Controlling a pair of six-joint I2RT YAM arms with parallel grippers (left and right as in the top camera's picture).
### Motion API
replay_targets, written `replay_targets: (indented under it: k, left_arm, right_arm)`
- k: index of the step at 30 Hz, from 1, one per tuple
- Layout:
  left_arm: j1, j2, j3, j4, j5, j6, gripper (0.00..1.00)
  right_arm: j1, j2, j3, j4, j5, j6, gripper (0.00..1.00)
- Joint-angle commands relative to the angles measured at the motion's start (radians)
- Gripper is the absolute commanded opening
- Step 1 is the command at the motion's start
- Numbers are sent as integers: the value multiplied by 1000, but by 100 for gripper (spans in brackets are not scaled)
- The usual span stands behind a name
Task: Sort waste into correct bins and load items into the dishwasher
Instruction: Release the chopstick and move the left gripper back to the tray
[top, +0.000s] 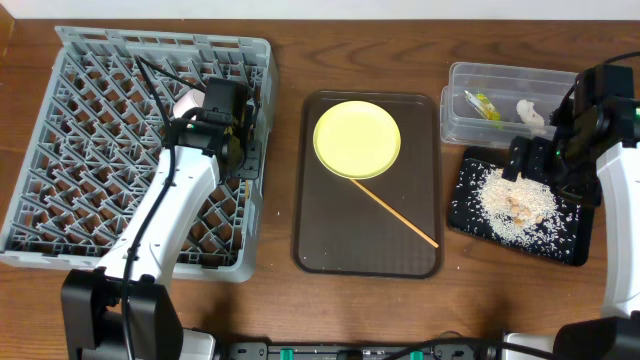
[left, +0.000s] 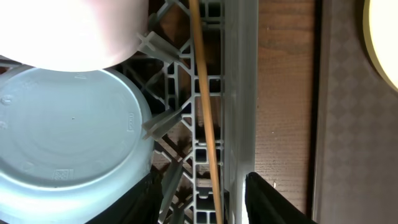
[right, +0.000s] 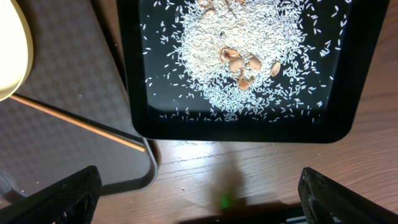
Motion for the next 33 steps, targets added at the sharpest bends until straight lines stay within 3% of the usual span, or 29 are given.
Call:
replay_targets:
  k: [1,3,5,8,12,22,33]
  left_arm:
    - [-3,-62,22,-3,41,-101,46]
    - [-14,-80,22,-2,139,-165,51]
    - [-51,-82,20,2,232,-330,51]
    - [-130,-66,7,16,232,-502,52]
    - [-252,-21,-2,72,190,-645,55]
    - [-500,181,-2,299,164,-833,59]
    - [-597,367,-2,461,164,-919,60]
  right_arm:
    - [-2,-8,16,0,5,3,99]
    - [-2,-8,16,1,5,4,99]
    - [-2,-8,16,3,5,4,99]
    - [-2,-8,16,3,5,4,99]
    - [-2,-8,16,3,5,3,99]
    - [-2,-8,16,3,5,3,99]
    - [-2,-8,16,3,5,3,99]
